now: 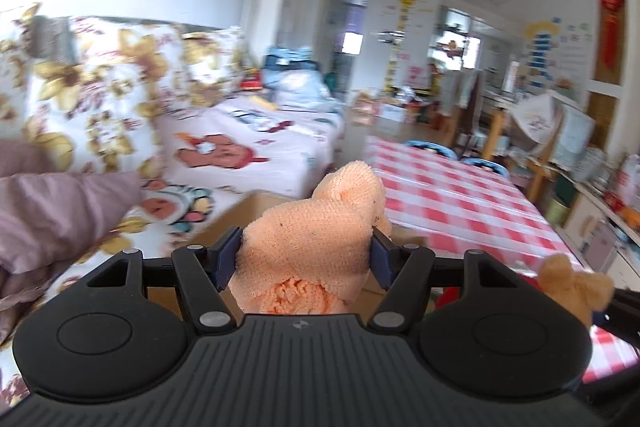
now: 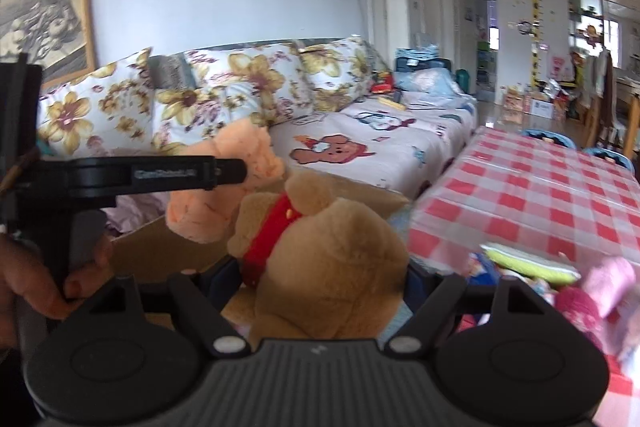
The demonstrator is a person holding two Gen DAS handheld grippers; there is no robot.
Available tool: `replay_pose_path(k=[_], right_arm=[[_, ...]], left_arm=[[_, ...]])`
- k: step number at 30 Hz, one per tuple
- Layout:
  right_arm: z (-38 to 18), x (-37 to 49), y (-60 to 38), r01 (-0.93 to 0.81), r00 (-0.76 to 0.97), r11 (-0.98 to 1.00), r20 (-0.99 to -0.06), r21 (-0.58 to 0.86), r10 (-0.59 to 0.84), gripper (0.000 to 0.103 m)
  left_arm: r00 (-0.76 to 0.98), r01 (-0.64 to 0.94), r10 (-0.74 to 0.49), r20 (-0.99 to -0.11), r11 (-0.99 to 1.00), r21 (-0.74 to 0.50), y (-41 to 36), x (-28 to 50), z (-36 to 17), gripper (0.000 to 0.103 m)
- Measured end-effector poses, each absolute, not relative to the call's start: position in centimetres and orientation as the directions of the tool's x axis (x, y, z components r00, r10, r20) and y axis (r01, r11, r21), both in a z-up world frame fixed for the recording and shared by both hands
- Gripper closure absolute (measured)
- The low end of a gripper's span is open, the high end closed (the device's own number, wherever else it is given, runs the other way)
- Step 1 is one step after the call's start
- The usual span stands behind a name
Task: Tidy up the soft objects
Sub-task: 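Carry both plush bears into the cardboard box and open both tools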
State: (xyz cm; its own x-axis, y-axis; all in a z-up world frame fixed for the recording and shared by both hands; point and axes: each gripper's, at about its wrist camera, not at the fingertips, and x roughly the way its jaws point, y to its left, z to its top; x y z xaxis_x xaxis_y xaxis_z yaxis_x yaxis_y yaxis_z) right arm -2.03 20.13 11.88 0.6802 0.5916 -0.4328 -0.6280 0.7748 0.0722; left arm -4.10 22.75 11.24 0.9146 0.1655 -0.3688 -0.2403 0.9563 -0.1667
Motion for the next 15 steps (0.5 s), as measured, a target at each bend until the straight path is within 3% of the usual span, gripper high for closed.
replay_pose_path(k=[8,12,15], right_arm=[[10.7,-2.7,25.2,-0.745,0.580,0.667,-0.484,0.011,0.655,0.020],[9.9,-3.3,26.4,-0.773,0.553,0.634,-0.507,-0.016,0.662,0.011],[10.1,-3.9,25.9,-0.774,0.558,0.633,-0.492,-0.019,0.668,0.010]], left_arm=[[0.872,-0.344,0.233,-0.431,0.917,-0.201,24.0,-3.0,11.5,0.021],[0.856,-0.365,0.248,-0.453,0.911,-0.192,24.0,-3.8,11.2,0.017],[0.843,-0.378,0.261,-0.470,0.909,-0.174,23.9,-3.8,11.1,0.009]])
